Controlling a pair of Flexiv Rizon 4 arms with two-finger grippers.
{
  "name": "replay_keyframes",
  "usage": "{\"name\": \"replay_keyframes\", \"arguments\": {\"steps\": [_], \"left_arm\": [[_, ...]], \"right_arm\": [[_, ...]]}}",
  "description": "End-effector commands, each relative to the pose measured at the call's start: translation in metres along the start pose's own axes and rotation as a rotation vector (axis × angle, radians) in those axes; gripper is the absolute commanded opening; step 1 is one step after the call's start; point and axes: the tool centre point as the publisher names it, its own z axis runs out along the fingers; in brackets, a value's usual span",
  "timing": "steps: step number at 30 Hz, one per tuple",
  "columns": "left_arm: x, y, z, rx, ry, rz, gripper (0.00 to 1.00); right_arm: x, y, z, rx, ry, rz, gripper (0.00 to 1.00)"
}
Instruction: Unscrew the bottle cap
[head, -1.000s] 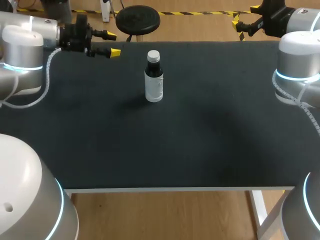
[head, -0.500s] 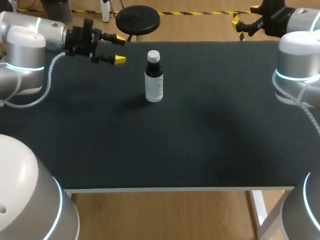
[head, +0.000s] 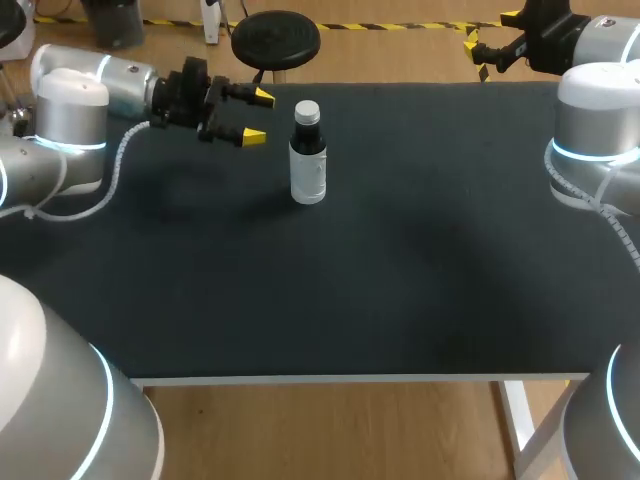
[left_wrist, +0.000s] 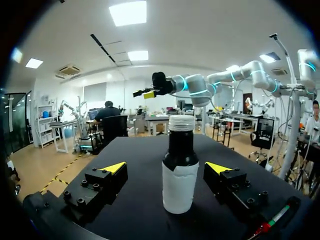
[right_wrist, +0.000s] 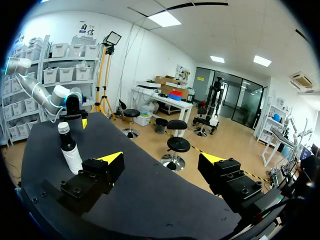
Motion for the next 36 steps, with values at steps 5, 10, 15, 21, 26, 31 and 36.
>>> {"name": "replay_keyframes", "arguments": {"steps": [5, 10, 15, 21, 26, 31, 36], "left_arm": [[0.012, -0.014, 0.009, 0.006, 0.027, 0.004, 1.00], [0.022, -0.025, 0.014, -0.004, -0.006, 0.002, 1.00], [0.029, -0.029, 0.020, 0.006, -0.052, -0.010, 1.00], [0.033, -0.033, 0.032, 0.005, -0.075, -0.007, 1.00], [0.032, -0.032, 0.035, 0.013, -0.092, -0.013, 1.00], [0.033, -0.030, 0.043, 0.012, -0.091, -0.018, 1.00], [0.032, -0.027, 0.048, 0.014, -0.086, -0.027, 1.00]], "right_arm": [[0.000, 0.000, 0.000, 0.001, 0.000, 0.000, 1.00], [0.000, 0.000, 0.000, 0.001, 0.000, 0.000, 1.00], [0.000, 0.000, 0.000, 0.001, 0.000, 0.000, 1.00], [0.000, 0.000, 0.000, 0.001, 0.000, 0.000, 1.00], [0.000, 0.000, 0.000, 0.001, 0.000, 0.000, 1.00], [0.000, 0.000, 0.000, 0.001, 0.000, 0.000, 1.00], [0.000, 0.000, 0.000, 0.001, 0.000, 0.000, 1.00]]}}
